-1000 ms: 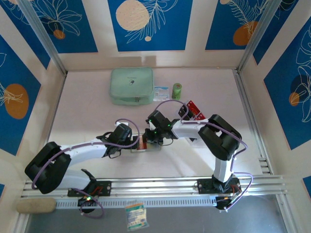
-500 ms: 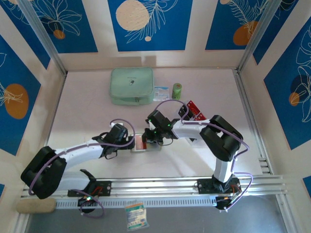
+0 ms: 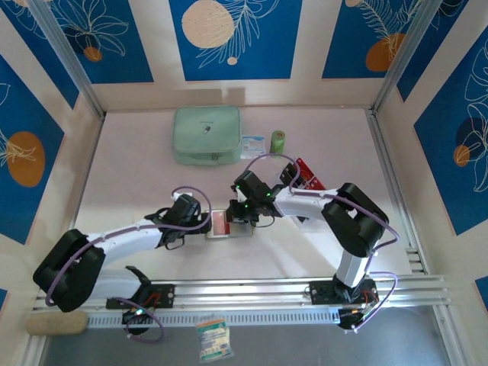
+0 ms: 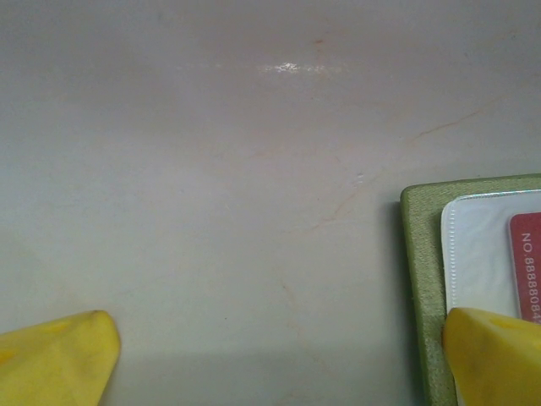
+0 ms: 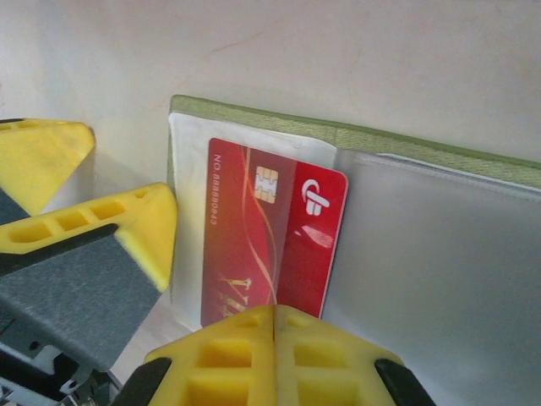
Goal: Put the credit cards into the card holder
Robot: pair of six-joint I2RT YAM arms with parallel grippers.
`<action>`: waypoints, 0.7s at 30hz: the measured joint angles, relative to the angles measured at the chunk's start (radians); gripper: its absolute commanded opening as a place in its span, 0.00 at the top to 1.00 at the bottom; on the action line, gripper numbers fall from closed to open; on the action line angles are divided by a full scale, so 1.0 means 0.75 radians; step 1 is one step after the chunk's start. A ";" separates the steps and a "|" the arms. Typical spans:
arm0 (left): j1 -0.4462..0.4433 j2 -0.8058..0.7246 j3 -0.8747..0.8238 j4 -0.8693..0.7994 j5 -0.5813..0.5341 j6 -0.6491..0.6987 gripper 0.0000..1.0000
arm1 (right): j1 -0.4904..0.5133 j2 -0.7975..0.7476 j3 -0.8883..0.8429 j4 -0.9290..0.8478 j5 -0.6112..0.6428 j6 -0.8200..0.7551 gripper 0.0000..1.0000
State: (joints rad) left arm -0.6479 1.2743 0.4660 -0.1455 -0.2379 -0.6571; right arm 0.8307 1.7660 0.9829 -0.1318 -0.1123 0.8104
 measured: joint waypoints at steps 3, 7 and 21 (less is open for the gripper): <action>0.000 0.008 0.000 0.005 -0.008 0.000 0.00 | 0.000 0.035 0.004 -0.003 0.001 -0.001 1.00; 0.000 0.015 0.001 0.007 -0.011 0.000 0.00 | 0.001 0.074 0.032 -0.018 0.000 -0.015 1.00; 0.000 0.030 0.003 0.015 -0.024 -0.001 0.00 | 0.048 0.191 0.180 -0.091 0.002 -0.059 1.00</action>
State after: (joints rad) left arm -0.6479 1.2964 0.4683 -0.1341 -0.2562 -0.6575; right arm 0.8669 1.9091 1.1179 -0.2001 -0.1108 0.7662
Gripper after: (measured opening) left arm 0.997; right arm 0.056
